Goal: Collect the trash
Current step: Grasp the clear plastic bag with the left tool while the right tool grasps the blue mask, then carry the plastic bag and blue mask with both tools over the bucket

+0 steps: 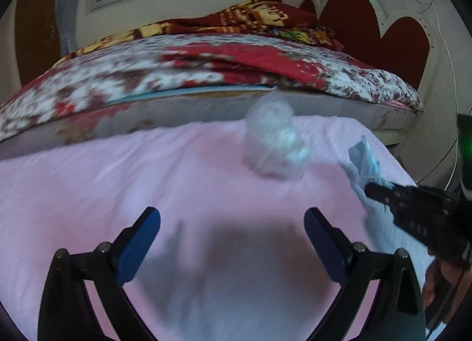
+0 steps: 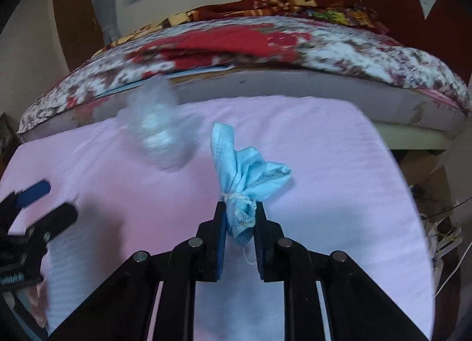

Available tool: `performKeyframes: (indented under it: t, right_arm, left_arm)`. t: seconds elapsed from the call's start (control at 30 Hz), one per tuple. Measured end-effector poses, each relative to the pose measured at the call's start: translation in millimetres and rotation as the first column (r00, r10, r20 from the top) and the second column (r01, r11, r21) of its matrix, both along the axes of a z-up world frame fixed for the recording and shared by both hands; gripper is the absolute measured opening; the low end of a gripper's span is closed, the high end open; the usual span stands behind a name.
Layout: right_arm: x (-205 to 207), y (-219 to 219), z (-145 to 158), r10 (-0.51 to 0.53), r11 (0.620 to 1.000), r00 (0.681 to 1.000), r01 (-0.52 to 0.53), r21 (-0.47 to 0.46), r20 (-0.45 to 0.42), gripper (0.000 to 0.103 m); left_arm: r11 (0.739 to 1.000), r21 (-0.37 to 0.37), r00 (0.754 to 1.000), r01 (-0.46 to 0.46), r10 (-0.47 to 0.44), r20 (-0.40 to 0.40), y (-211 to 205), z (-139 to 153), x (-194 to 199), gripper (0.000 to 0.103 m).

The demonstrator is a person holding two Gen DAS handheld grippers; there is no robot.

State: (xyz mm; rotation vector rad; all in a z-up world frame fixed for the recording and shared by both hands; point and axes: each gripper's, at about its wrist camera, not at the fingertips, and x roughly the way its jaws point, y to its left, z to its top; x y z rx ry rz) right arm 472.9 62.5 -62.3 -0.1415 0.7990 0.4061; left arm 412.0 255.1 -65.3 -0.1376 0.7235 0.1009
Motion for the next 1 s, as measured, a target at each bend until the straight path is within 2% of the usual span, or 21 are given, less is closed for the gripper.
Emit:
performKeyframes:
  t: [0.13,0.23,0.3,0.33,0.4,0.43,0.47,0.6,0.7,0.9,1.0]
  right_arm:
    - [17.1,-15.3,-0.2,-0.013,1.000,1.000,0.013,0.009,0.003,0.018]
    - [27.4,-20.7,-4.3,-0.019,1.000,1.000,0.019,0.019,-0.015,0.018]
    - [32.3,-21.6,-3.5,-0.023,0.999,1.000,0.024,0.033,-0.018,0.018]
    - [33.6,-20.1,-4.2,-0.023,0.999,0.999,0.023,0.030,-0.023,0.018]
    - [36.0,-17.0,-8.1,-0.017,1.000,0.999,0.018,0.022,-0.047,0.018]
    - [34.3,-16.3,-7.8,-0.013,1.000,0.999,0.014,0.025,-0.049,0.018]
    - [31.9,-16.6,-6.8,-0.007,0.999,0.999,0.009,0.033,-0.053,0.018]
    - [8.4,-22.6,4.3,0.013,1.000,1.000,-0.012,0.024,-0.027,0.018]
    - [-16.4,-34.2,16.6,0.018,0.999,1.000,-0.018,0.040,-0.010,0.018]
    - [-100.3,-65.4,48.8,0.026,0.998,0.998,-0.029,0.057,0.053,0.018]
    - [-143.1,-82.5,57.7,0.025,0.997,0.997,-0.030,0.070,0.070,0.018]
  left_arm:
    - [1.000,0.001,1.000,0.020,-0.020,-0.011,-12.4,-0.6,41.0,0.098]
    - [0.999,0.038,0.999,0.024,-0.022,-0.034,-21.5,-3.3,64.0,0.098]
    - [1.000,0.007,0.997,0.027,-0.026,-0.066,-23.0,-8.4,74.1,0.096]
    - [1.000,0.018,0.996,0.015,-0.014,-0.085,-23.4,-11.9,77.3,0.090]
    - [1.000,0.007,0.993,0.018,-0.017,-0.119,-22.7,-18.4,80.1,0.065]
    - [1.000,-0.016,0.991,0.027,-0.029,-0.128,-21.2,-20.8,78.6,0.050]
    - [0.999,-0.020,0.992,0.030,-0.032,-0.123,-21.3,-20.1,75.1,0.047]
    - [0.999,-0.019,0.996,0.051,-0.053,-0.072,-26.6,-3.1,39.1,0.047]
    - [0.995,0.044,0.996,0.087,-0.085,-0.031,-43.4,14.7,-0.4,0.047]
    - [0.993,0.029,0.994,0.113,-0.113,-0.002,-66.6,36.6,-79.9,0.047]
    - [0.989,0.058,0.990,0.138,-0.139,0.005,-89.0,41.3,-118.3,0.047]
